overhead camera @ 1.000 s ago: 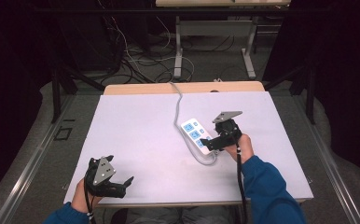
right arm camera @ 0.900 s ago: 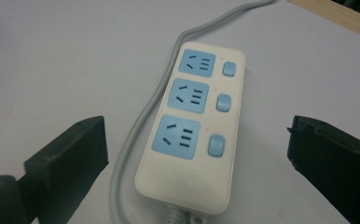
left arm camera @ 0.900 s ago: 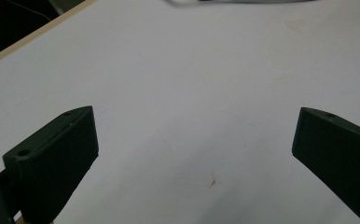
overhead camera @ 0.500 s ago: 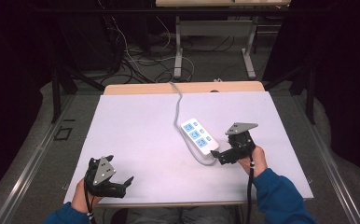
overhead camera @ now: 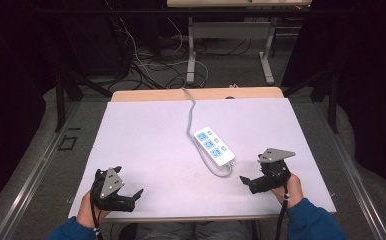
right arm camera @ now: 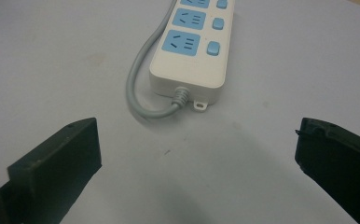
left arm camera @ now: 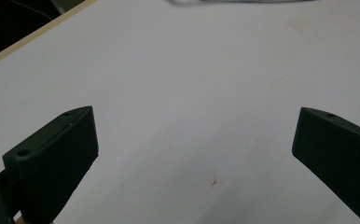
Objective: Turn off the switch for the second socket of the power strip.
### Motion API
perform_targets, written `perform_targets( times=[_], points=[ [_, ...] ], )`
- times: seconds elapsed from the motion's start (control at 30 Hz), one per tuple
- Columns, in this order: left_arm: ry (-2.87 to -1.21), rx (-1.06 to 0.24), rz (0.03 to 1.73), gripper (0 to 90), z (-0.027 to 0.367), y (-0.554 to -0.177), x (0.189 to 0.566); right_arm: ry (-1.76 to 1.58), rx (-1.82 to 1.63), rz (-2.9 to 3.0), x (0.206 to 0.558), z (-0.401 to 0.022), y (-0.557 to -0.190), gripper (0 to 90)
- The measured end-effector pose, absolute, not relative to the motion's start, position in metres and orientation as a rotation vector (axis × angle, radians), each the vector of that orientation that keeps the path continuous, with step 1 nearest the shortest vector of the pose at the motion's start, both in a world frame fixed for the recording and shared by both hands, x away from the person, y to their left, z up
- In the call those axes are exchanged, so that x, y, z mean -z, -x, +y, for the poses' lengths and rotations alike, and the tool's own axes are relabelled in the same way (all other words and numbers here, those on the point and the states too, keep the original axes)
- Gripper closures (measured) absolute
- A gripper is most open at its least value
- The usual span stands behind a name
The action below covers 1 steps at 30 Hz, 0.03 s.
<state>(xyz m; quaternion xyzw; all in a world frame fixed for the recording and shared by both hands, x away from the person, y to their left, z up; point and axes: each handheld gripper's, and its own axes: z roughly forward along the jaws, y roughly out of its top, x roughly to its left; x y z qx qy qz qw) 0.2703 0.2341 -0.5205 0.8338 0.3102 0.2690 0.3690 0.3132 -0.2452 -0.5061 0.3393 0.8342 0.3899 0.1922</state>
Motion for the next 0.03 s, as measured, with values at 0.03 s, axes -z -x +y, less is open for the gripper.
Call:
perform_targets(
  times=[0.03],
  points=[
    [-2.136, -0.684, 0.809, 0.2, 0.2341, -0.2704, 0.5208, -0.948, -1.1, 2.348, 0.5066, -0.2479, -0.3107, 0.0]
  ],
)
